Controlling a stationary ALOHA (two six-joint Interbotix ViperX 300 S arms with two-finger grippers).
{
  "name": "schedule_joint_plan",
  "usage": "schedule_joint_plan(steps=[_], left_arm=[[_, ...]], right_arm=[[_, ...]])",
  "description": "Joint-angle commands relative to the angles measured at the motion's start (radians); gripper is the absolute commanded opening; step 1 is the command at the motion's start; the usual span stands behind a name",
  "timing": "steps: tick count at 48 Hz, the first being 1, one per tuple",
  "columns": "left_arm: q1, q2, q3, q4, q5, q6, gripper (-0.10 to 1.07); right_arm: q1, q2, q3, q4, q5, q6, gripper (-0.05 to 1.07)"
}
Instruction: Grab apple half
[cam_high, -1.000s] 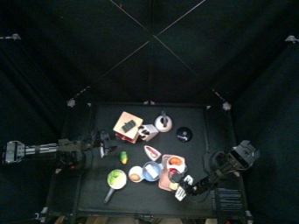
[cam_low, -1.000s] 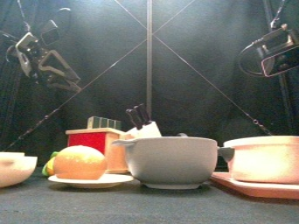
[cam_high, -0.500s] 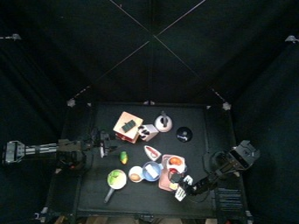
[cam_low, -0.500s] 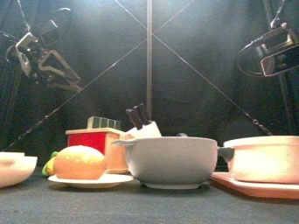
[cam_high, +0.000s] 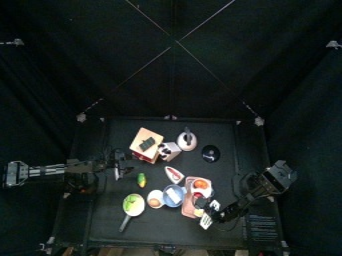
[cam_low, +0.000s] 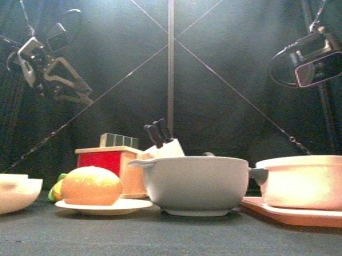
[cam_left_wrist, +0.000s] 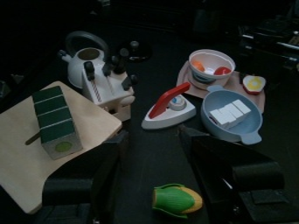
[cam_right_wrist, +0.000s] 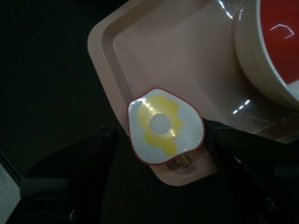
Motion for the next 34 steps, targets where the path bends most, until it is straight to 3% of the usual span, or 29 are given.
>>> schedule_joint_plan(steps=[1, 25, 34], left_arm=[[0.002, 0.002, -0.014, 0.0, -0.003, 0.002, 0.87], [0.002, 0.002, -0.012, 0.0, -0.005, 0.002, 0.87], [0.0, 0.002, -0.012, 0.0, -0.003, 0.002, 0.87]], right_arm=[[-0.003, -0.014, -0.008, -0.003, -0.005, 0.0, 1.01], [-0.008, -0.014, -0.005, -0.003, -0.005, 0.0, 1.0], [-0.008, -0.014, -0.003, -0.003, -0.005, 0.0, 0.82]])
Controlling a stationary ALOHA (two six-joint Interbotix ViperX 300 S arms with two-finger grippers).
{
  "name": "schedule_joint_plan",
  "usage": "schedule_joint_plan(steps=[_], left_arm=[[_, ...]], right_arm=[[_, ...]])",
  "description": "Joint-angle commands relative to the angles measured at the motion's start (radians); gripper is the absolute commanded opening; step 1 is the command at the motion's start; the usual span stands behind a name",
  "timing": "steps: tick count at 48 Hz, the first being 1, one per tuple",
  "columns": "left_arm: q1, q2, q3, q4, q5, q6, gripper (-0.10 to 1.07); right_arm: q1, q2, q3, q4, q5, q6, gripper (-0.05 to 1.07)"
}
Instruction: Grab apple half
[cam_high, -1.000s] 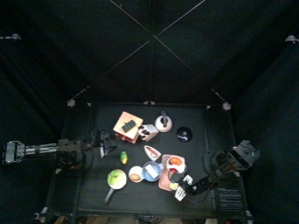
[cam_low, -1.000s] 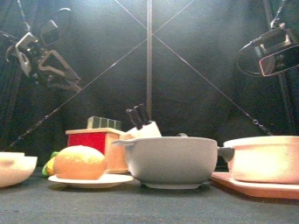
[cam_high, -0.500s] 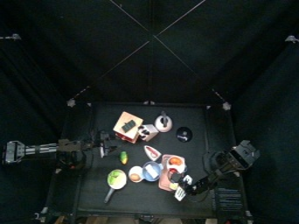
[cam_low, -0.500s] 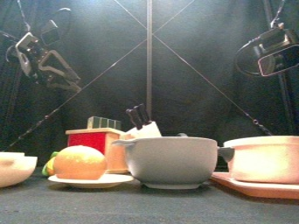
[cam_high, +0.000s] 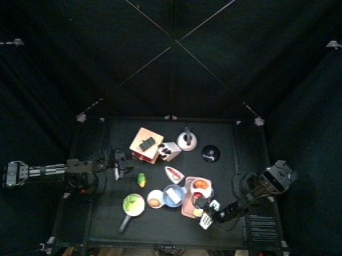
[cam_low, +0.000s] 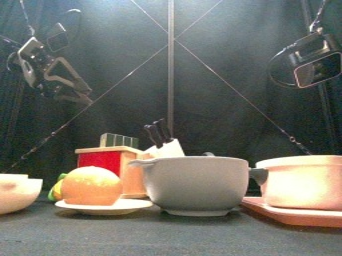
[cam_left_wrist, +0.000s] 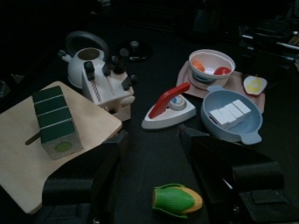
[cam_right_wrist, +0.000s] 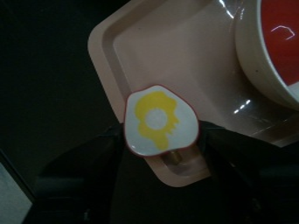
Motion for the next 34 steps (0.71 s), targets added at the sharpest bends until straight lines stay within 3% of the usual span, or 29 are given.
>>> schedule_joint_plan(steps=[1, 10, 34], left_arm=[[0.002, 0.002, -0.011, 0.0, -0.002, 0.002, 0.87], [0.002, 0.0, -0.011, 0.0, 0.005, 0.002, 0.87], [0.002, 0.002, -0.011, 0.0, 0.005, 0.002, 0.87]], right_arm=[[-0.003, -0.015, -0.005, -0.003, -0.002, -0.002, 0.8], [-0.003, -0.015, -0.003, 0.002, -0.003, -0.002, 0.66], [-0.003, -0.057, -0.011, -0.005, 0.012, -0.002, 0.66]])
